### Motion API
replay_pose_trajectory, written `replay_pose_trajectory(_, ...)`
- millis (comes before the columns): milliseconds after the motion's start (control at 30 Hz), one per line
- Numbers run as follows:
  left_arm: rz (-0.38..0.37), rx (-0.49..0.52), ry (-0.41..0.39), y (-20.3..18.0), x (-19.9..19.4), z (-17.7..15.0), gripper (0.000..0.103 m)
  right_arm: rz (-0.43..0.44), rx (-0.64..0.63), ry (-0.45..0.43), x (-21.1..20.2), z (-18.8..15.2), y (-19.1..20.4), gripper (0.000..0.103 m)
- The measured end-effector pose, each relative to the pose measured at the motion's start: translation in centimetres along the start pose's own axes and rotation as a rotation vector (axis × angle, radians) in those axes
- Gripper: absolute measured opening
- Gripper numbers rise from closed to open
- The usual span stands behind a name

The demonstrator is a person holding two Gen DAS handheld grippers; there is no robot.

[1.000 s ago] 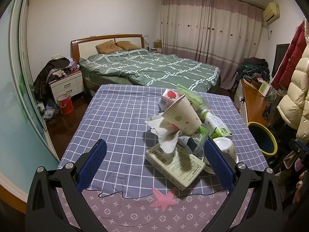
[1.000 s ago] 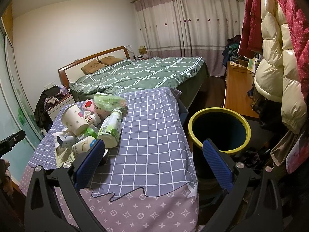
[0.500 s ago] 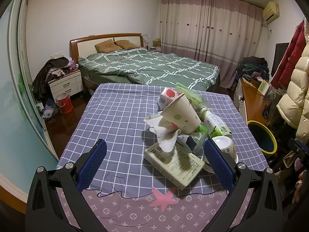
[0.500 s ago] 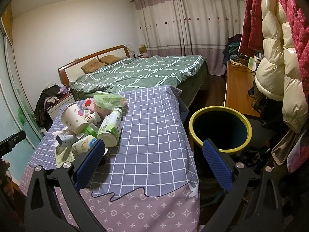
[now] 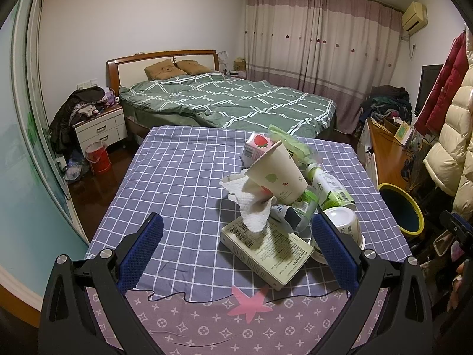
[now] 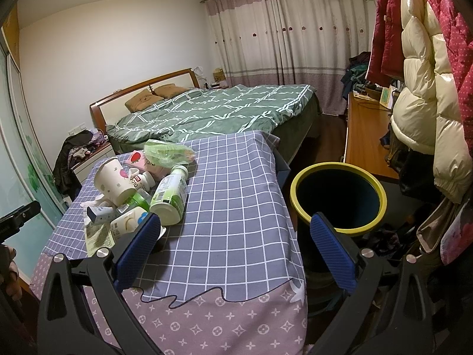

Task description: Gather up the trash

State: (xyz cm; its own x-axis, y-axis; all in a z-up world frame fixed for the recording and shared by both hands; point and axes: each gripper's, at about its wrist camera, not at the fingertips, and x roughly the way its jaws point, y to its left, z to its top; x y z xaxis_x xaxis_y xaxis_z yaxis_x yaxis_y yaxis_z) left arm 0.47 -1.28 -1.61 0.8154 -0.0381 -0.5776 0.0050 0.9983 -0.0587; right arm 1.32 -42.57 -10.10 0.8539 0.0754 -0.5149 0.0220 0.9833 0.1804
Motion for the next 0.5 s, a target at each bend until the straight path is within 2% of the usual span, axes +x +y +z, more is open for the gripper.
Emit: replay_pose_trajectory(500, 0.000, 0.002, 0.008, -0.11, 0.35, -0.20, 0.099, 0.002, 0.003, 0.004, 0.13, -0.19, 0.13, 0.097)
